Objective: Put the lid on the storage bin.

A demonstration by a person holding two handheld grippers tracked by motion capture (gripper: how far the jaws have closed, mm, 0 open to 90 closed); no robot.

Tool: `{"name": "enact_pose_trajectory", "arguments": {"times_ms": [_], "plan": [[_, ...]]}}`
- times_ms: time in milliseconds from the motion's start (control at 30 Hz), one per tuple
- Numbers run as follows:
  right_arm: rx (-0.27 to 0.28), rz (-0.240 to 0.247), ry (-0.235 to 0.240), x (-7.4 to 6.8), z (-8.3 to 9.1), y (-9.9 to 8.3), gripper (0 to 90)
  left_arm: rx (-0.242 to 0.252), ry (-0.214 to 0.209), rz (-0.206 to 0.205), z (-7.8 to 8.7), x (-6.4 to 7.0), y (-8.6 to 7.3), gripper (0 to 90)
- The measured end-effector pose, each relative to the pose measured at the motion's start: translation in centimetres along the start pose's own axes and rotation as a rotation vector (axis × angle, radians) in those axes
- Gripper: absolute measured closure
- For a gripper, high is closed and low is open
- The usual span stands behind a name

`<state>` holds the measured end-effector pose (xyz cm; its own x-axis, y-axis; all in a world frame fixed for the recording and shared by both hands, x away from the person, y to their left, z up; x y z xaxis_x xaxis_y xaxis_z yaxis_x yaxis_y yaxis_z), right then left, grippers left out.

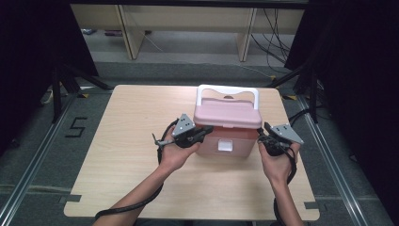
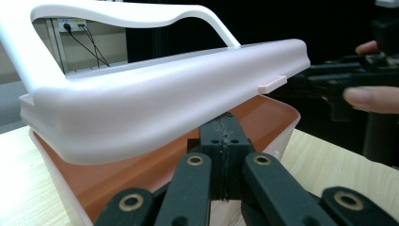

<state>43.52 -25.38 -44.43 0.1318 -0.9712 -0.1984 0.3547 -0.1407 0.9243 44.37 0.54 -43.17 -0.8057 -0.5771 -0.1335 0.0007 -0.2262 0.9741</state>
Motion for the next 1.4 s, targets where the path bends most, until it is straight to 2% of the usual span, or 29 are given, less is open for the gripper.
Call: {"name": "enact_pose_trajectory", "arguments": {"times_ms": [33,67,133,167,267,367,400,467,500,533,633,667,800,833,867,900,967,1033,1100,1133,1167,1200,1233,1333,1400], "plan": [[-0.003,-0.017,0.006,-0.1,0.3,-0.3,68.0,-0.001,0.000,0.000,0.0,0.0,0.0,90.0],[0.000,0.009,0.015,0.2,0.6,-0.4,68.0,-0.002,-0.001,0.000,0.1,0.0,-0.1,90.0],[0.001,-0.019,0.023,0.2,1.5,-0.8,69.9,-0.005,-0.002,0.004,0.2,0.0,-0.2,90.0],[0.011,-0.002,0.028,0.4,1.9,-0.8,71.9,-0.009,-0.001,0.005,0.2,0.1,-0.3,90.0],[0.070,-0.056,0.041,0.6,3.2,-0.6,79.1,-0.010,-0.001,0.006,0.3,0.1,-0.5,90.0],[0.070,-0.063,0.042,0.9,4.2,-0.6,86.1,-0.012,-0.001,0.005,0.4,0.1,-0.6,90.0],[0.074,-0.046,0.037,1.1,4.4,-0.6,88.2,-0.014,0.000,0.009,0.4,0.1,-0.7,90.0],[0.055,-0.063,0.042,1.2,4.8,-0.9,90.0,-0.016,0.000,0.008,0.5,0.2,-0.8,90.0],[0.045,-0.086,0.031,1.2,5.0,-1.1,90.0,-0.017,-0.002,0.010,0.6,0.2,-0.9,90.0],[0.053,-0.067,0.034,1.4,5.0,-1.2,90.0,-0.018,-0.003,0.007,0.6,0.2,-1.0,90.0],[0.033,-0.080,0.026,1.9,5.3,-1.7,90.0,-0.019,-0.003,0.012,0.8,0.3,-1.2,90.0],[0.035,-0.071,0.019,2.1,5.3,-1.9,90.0,-0.020,-0.004,0.011,0.9,0.3,-1.3,90.0],[0.015,-0.113,0.013,2.5,5.8,-2.6,90.0,-0.031,-0.007,0.013,1.1,0.4,-1.7,90.0],[0.021,-0.099,0.003,2.7,5.8,-2.8,90.0,-0.030,-0.009,0.015,1.1,0.5,-1.8,90.0],[0.013,-0.105,0.018,2.9,5.8,-2.9,90.0,-0.033,-0.007,0.018,1.1,0.5,-1.9,90.0],[0.002,-0.128,-0.003,2.8,6.0,-3.1,90.0,-0.035,-0.005,0.017,1.2,0.5,-2.0,90.0],[0.014,-0.101,-0.008,3.2,6.0,-3.2,90.0,-0.040,-0.006,0.017,1.3,0.6,-2.2,90.0],[0.009,-0.125,-0.002,3.2,6.0,-3.4,90.0,-0.044,-0.008,0.022,1.4,0.7,-2.4,90.0],[-0.003,-0.113,0.002,3.4,6.0,-3.6,90.0,-0.052,-0.009,0.019,1.5,0.7,-2.7,90.0],[0.007,-0.127,0.010,3.3,6.0,-3.7,90.0,-0.056,-0.011,0.020,1.6,0.7,-2.9,90.0],[-0.007,-0.120,-0.014,3.4,6.1,-3.8,90.0,-0.056,-0.013,0.023,1.6,0.8,-3.1,90.0],[-0.002,-0.143,-0.010,3.3,6.1,-3.9,90.0,-0.064,-0.014,0.018,1.7,0.8,-3.3,90.0],[0.003,-0.122,-0.011,3.5,6.0,-3.9,90.0,-0.063,-0.012,0.023,1.8,0.9,-3.4,90.0],[-0.007,-0.128,0.005,3.5,5.9,-4.2,90.0,-0.064,-0.014,0.027,2.1,0.9,-3.8,90.0],[-0.005,-0.129,-0.006,3.6,5.9,-4.4,90.0,-0.069,-0.012,0.023,2.3,0.9,-3.9,90.0]]}}
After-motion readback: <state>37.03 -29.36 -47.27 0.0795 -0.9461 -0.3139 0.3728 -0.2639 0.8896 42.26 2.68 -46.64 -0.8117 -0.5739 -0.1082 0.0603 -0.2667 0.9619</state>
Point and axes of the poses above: each handheld gripper's, and its own axes: z roughly backward along the jaws, y roughly out of its top, x roughly to its right, the point moved 4 cm from there along -z, roughly forward along the jaws, and after that the axes turned 14 degrees about -z, right-handed, at the moved point
